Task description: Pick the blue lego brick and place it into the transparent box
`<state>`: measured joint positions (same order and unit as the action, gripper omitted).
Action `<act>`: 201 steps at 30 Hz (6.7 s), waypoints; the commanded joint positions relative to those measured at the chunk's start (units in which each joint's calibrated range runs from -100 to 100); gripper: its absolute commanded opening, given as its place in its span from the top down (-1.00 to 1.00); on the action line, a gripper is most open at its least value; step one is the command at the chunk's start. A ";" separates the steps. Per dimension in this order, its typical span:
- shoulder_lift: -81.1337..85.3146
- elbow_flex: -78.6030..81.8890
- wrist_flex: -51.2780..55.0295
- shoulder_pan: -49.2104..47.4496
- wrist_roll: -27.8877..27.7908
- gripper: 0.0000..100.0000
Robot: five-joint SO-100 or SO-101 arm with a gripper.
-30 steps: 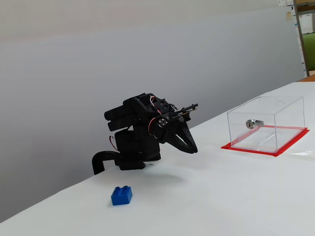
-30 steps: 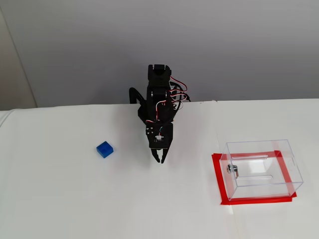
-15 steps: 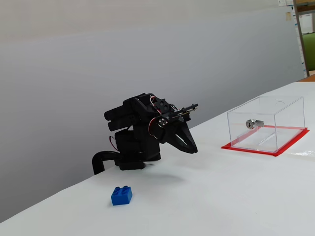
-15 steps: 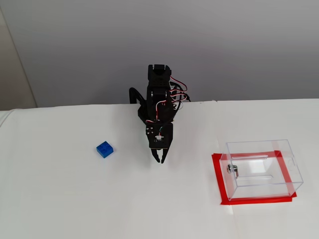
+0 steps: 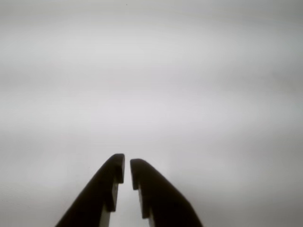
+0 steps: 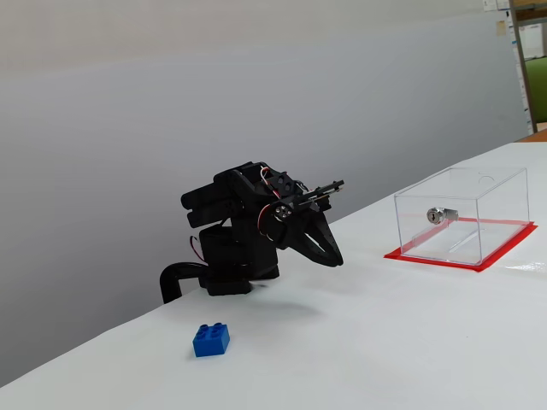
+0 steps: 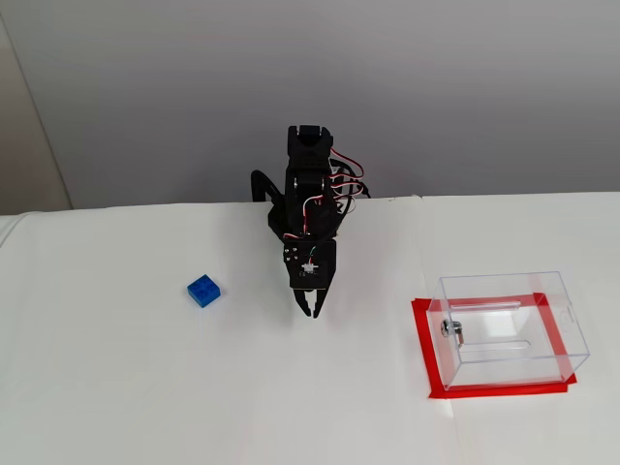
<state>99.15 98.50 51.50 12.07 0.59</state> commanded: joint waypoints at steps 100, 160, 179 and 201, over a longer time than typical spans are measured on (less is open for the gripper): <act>-0.09 -1.39 -0.85 -2.79 -0.27 0.96; -42.60 -64.05 34.75 47.26 -0.79 0.97; -64.83 -71.65 33.27 62.42 -12.80 0.96; -74.16 -78.97 26.57 65.23 -13.16 0.41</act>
<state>26.34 25.95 80.03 77.03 -12.55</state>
